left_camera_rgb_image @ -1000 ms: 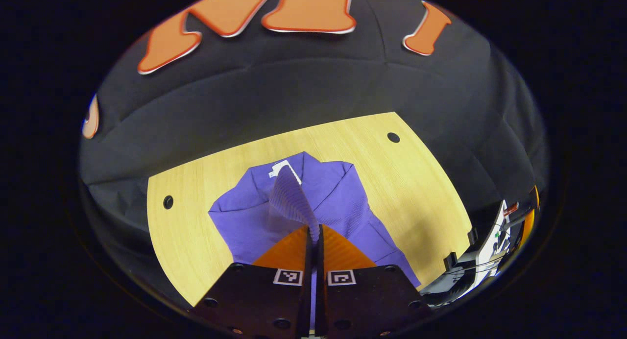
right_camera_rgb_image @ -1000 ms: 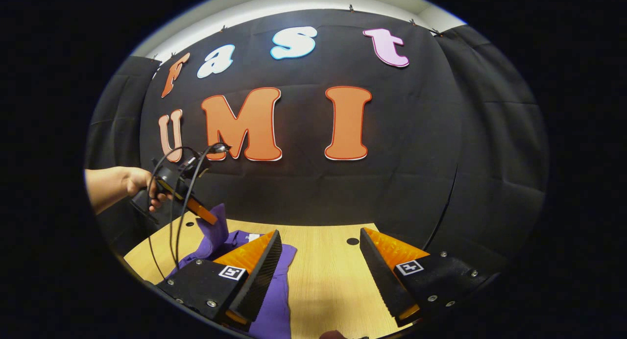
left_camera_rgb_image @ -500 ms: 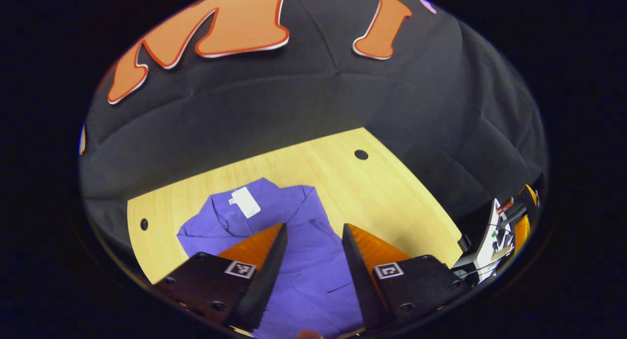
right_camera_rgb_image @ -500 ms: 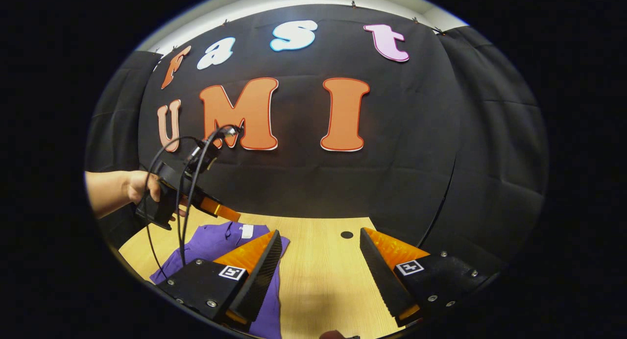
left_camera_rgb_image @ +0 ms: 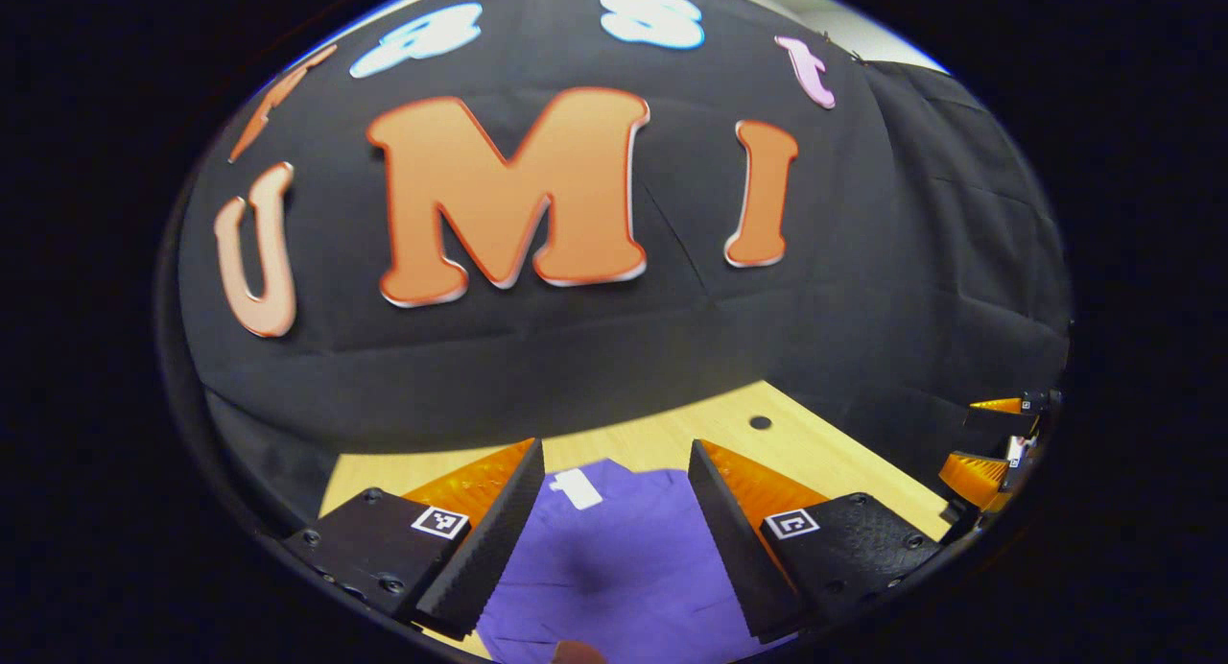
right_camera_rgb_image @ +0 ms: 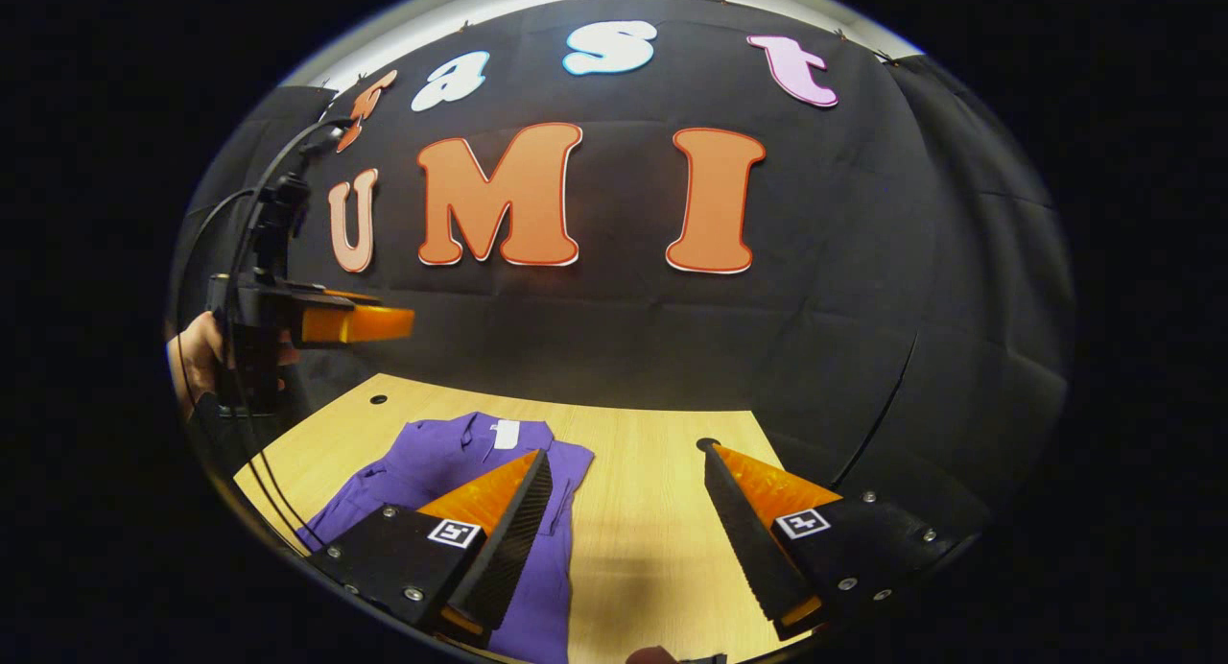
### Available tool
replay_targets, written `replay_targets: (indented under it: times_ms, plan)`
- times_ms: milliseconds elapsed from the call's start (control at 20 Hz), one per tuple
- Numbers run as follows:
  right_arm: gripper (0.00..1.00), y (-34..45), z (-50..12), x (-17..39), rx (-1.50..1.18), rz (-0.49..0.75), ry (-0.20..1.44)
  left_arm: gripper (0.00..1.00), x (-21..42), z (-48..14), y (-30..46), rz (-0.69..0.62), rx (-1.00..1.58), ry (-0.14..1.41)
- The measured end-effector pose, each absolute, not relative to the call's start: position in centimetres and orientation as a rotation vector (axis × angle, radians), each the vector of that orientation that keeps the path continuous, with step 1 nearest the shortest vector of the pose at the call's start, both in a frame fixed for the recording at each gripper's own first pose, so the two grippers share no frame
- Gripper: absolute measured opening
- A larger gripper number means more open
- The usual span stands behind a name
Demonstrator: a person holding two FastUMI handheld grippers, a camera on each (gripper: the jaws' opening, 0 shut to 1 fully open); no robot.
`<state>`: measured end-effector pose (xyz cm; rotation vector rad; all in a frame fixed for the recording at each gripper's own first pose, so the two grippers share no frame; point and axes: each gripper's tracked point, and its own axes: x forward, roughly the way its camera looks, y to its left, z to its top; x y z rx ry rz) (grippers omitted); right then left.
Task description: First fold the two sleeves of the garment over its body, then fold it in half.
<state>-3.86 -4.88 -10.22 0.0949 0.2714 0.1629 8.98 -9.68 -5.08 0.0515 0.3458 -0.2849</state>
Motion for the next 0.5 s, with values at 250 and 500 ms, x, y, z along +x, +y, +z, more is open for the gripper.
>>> replay_targets:
  times_ms: [250,500]
  plan:
    - [0.95,-3.0,-9.0,-4.2,0.117,0.169,0.199,0.96,2.1,-0.3,-2.3,-0.112,0.040,0.154]
    - [0.95,-0.6,-8.0,-4.8,0.149,0.221,0.134,0.95,-3.8,-1.2,2.4,0.014,0.040,0.091]
